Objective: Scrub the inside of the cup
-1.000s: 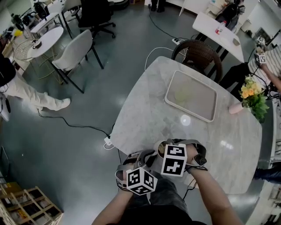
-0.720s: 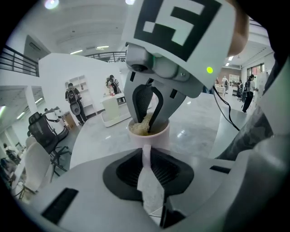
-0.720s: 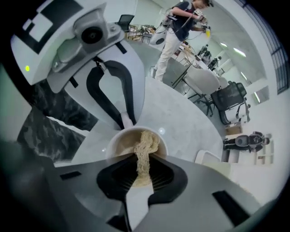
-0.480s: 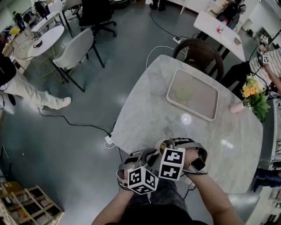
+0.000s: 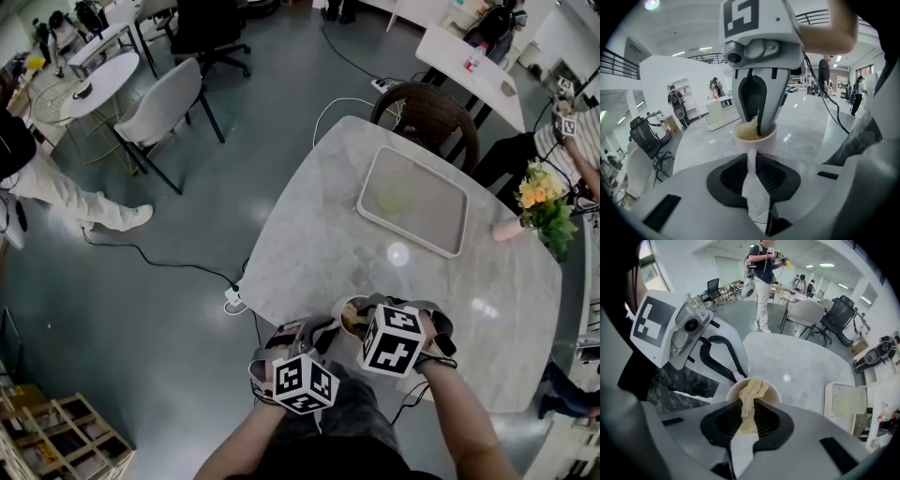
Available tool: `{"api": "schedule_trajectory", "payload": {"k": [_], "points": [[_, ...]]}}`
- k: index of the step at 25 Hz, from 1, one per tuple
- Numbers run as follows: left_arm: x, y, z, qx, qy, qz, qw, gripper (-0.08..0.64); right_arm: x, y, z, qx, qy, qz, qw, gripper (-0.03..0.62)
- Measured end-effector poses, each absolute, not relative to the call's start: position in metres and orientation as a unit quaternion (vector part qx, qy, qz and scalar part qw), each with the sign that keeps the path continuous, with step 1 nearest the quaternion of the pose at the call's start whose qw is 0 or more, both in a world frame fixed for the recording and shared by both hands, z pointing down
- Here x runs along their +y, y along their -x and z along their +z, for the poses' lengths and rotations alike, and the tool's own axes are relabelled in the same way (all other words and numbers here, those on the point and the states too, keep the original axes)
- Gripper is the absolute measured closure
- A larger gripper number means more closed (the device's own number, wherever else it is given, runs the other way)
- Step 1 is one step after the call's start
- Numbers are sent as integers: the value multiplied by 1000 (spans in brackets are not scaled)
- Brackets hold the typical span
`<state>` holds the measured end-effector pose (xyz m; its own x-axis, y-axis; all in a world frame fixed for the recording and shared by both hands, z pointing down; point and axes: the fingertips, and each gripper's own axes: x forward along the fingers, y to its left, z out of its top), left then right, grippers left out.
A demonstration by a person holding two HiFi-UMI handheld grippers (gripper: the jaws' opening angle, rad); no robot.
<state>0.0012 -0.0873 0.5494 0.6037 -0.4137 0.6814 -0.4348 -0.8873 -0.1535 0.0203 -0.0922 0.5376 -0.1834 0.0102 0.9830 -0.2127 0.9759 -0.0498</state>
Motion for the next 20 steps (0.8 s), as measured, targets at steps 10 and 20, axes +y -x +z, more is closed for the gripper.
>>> {"api": "schedule_trajectory", "payload": {"k": [10, 20], "points": [[-87, 0, 548, -243, -896, 372, 19, 499, -117, -36, 518, -708, -141, -124, 681, 529], [-90, -3, 548, -251, -891, 379, 20, 497, -98, -33, 509, -708, -110, -35, 697, 529]]}}
